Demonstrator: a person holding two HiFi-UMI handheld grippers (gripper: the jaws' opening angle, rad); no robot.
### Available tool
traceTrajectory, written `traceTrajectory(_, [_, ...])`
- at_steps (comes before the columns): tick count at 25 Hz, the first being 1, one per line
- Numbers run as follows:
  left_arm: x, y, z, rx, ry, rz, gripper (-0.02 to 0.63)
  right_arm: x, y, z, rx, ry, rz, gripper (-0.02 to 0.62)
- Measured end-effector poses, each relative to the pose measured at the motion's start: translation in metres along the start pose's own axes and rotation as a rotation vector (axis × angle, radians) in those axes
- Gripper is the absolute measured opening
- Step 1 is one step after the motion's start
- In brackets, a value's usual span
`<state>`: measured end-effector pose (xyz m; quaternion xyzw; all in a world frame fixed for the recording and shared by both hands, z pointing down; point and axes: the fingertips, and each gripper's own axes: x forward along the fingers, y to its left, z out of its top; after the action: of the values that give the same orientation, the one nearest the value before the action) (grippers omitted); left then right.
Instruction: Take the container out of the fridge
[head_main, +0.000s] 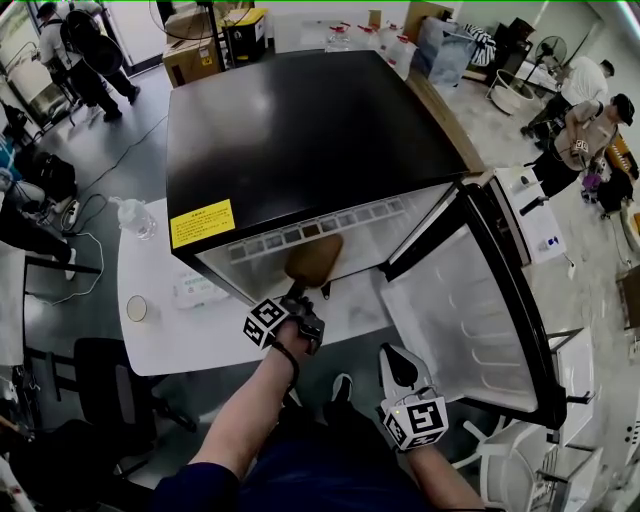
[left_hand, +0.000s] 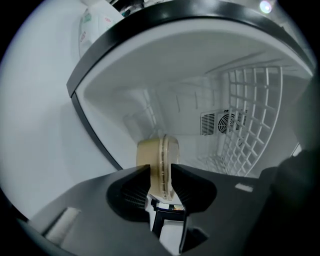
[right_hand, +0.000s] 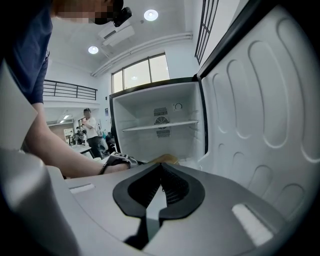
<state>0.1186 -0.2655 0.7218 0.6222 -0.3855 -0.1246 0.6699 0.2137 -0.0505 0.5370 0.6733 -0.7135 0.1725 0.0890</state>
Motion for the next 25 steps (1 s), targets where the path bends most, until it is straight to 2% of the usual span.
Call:
traceTrajectory(7, [-0.005, 0.000, -0.001, -0.005, 0.021, -0.006, 0.075, 0.007, 0.009, -0.003, 0.000, 0.007, 0.026, 0.006])
traceTrajectory(14, [-0.016, 0.006, -0.006, 0.020, 0.051, 0.011, 0.046, 0.011, 0.012, -0.003, -0.004, 0.008, 0.056, 0.006])
traceTrajectory(20, [-0.031, 0.009, -0.003, 0.029, 0.061, 0.024, 0.044, 0.016, 0.022, -0.005, -0.009, 0.014, 0.093, 0.006])
traceTrajectory(25, [-0.042, 0.009, -0.004, 0.070, 0.094, 0.032, 0.044, 0.023, 0.026, -0.005, -0.019, 0.013, 0.116, 0.006])
